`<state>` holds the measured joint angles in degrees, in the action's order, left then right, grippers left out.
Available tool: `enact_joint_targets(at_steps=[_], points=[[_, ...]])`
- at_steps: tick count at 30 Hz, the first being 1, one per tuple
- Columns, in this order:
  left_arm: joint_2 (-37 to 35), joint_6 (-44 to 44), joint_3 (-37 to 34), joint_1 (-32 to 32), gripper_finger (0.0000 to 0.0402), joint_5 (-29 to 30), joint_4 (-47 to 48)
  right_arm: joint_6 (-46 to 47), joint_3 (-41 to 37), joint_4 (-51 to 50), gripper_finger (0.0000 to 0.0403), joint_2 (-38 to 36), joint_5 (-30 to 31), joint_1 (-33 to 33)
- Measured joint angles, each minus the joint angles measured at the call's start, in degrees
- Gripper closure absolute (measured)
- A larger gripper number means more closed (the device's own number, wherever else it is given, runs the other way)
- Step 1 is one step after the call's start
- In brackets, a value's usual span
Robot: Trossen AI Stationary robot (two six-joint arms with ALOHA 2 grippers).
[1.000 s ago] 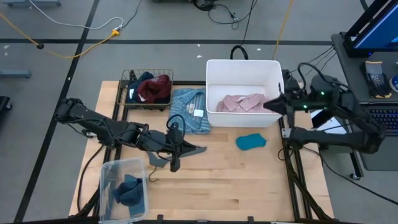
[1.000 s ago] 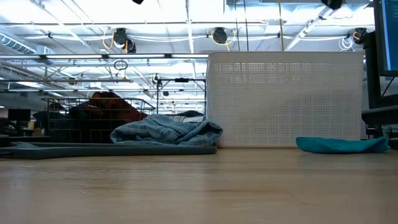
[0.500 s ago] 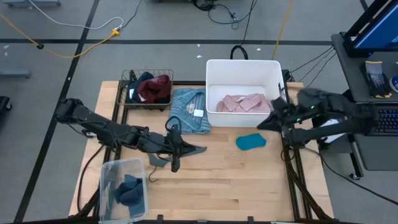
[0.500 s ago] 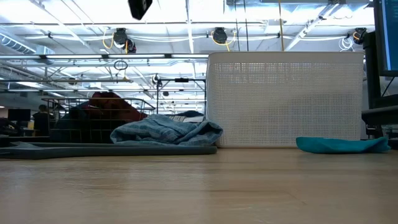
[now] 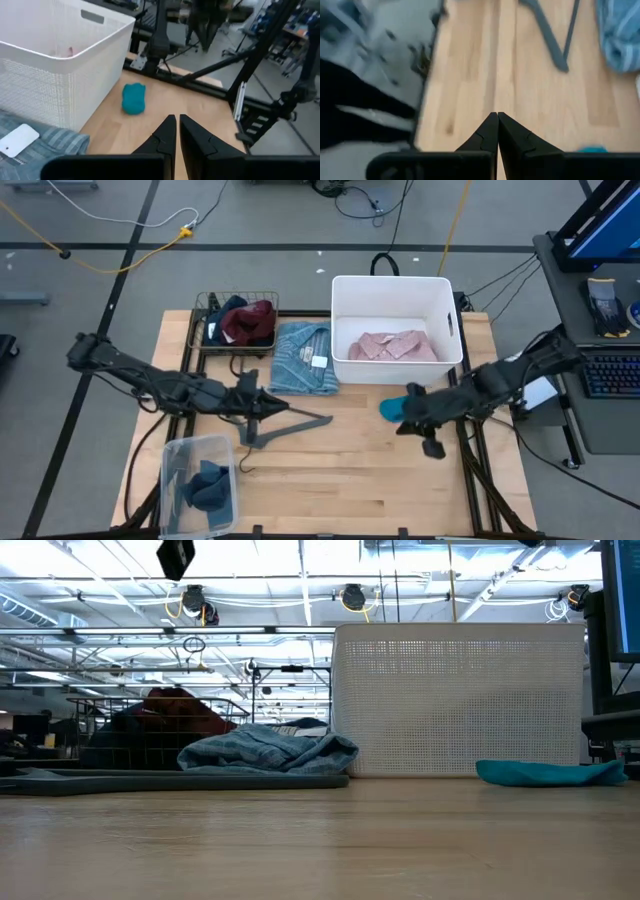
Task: Pick & Place Cloths
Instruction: Put the blue sock into the transparent bin
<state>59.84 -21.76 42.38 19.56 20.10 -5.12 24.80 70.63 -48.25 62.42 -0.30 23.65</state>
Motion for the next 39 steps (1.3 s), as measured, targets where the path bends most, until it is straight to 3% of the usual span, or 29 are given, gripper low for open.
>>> enact_joint_targets(at_steps=[11,19,26,39], points=[[-9.2,1.8,-5.3,1.1,0.0378,0.0,0.6,0.0,0.0,-22.6,0.0403,11.9,0.8,4.7],[-10.1,2.5,-5.5,1.1,0.0378,-0.5,1.4,-0.6,0.0,-25.0,0.0379,16.3,3.6,4.1],[-10.1,2.2,-5.5,1.8,0.0378,-0.6,1.6,-1.2,-1.1,-24.6,0.0308,16.8,3.7,4.1],[-10.0,1.8,-5.5,3.1,0.0378,-0.6,1.5,4.5,-11.3,-21.3,0.0153,16.8,6.3,3.4]])
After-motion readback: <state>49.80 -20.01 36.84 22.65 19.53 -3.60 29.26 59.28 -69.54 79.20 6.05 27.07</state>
